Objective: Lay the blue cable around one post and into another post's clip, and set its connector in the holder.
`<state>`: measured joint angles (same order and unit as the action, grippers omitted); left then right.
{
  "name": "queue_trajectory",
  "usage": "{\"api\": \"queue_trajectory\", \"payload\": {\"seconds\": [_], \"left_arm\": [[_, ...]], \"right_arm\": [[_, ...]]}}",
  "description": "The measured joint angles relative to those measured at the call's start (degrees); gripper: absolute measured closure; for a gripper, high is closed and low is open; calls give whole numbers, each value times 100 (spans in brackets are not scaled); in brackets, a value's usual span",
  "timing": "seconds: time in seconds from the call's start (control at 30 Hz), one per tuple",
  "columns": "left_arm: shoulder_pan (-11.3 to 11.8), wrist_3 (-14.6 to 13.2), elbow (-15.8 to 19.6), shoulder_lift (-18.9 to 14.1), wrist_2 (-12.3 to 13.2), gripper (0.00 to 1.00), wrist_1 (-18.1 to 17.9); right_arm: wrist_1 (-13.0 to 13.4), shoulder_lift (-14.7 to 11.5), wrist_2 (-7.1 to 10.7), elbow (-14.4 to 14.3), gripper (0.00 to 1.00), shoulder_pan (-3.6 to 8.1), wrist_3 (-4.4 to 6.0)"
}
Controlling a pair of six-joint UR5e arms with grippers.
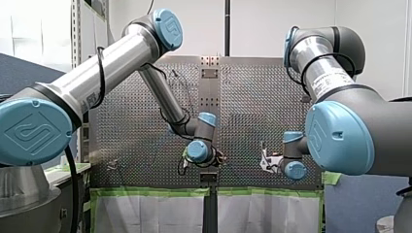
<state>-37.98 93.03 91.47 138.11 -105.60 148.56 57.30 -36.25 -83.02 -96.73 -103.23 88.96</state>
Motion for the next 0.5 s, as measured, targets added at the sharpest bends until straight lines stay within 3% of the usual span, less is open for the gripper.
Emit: {"api": "queue_trajectory", "payload": {"seconds": [0.5], "left_arm": [[0, 42, 0, 0, 3, 0, -2]], "right_arm": [[-22, 2, 4, 9, 100, 0, 0]]}}
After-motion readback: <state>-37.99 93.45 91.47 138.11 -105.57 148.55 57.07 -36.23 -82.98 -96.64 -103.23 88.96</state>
